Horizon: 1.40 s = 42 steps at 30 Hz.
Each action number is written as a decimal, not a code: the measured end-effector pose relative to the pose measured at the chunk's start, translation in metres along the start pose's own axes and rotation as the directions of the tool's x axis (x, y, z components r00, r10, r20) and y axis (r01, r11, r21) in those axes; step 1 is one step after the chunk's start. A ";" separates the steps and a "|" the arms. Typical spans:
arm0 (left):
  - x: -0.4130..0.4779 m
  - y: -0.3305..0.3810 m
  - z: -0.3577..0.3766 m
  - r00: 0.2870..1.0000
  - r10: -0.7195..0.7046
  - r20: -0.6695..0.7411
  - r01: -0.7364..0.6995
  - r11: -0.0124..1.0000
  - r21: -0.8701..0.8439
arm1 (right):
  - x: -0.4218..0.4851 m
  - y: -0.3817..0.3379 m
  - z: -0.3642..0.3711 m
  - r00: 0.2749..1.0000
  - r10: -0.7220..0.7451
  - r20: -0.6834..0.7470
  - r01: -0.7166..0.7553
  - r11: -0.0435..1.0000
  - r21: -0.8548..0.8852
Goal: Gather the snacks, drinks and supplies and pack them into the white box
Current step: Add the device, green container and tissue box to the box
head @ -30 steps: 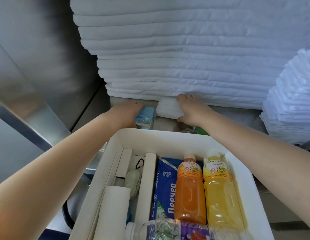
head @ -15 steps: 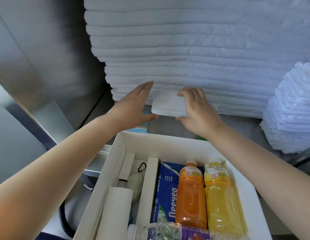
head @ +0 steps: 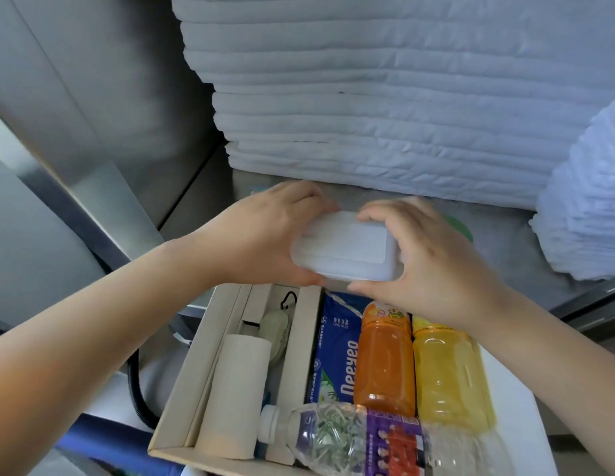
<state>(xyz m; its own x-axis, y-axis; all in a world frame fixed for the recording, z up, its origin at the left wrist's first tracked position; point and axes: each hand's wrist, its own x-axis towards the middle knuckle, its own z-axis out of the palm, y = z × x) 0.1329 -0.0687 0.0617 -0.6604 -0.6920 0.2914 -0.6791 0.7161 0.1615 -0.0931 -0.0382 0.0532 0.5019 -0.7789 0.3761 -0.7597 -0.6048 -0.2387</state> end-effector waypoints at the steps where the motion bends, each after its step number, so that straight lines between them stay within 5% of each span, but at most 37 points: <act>1: -0.007 0.002 0.002 1.000 0.010 0.023 -0.010 1.000 -0.007 | -0.003 -0.003 0.001 0.999 -0.018 0.045 0.019 1.000 -0.001; 9: -0.034 0.005 0.026 0.944 -0.113 0.310 0.068 0.986 0.154 | -0.002 -0.010 0.030 0.927 -0.187 0.326 0.212 0.976 -0.042; 14: -0.037 0.006 0.033 0.943 -0.145 0.299 0.035 0.938 0.345 | 0.012 -0.017 0.046 0.881 -0.246 0.405 0.327 0.934 -0.146; 25: -0.039 0.008 0.038 0.907 -0.213 0.364 0.014 0.878 0.479 | 0.005 0.001 0.028 0.840 -0.257 0.478 0.340 0.936 -0.095; 34: -0.035 0.006 0.042 0.926 -0.131 0.354 -0.084 0.843 0.532 | -0.019 0.037 0.003 0.850 0.095 0.519 -0.023 0.989 -0.144; 42: -0.039 0.017 0.048 0.940 -0.156 0.303 0.010 0.901 0.433 | -0.018 0.041 -0.001 0.780 -0.100 0.617 0.181 0.981 -0.070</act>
<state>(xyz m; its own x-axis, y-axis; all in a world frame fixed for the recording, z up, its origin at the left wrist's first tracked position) 0.1318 -0.0336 0.0082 -0.6117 -0.7902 -0.0374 -0.7575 0.5987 -0.2602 -0.1338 -0.0485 0.0379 0.7227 -0.6499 -0.2354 -0.6835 -0.7225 -0.1038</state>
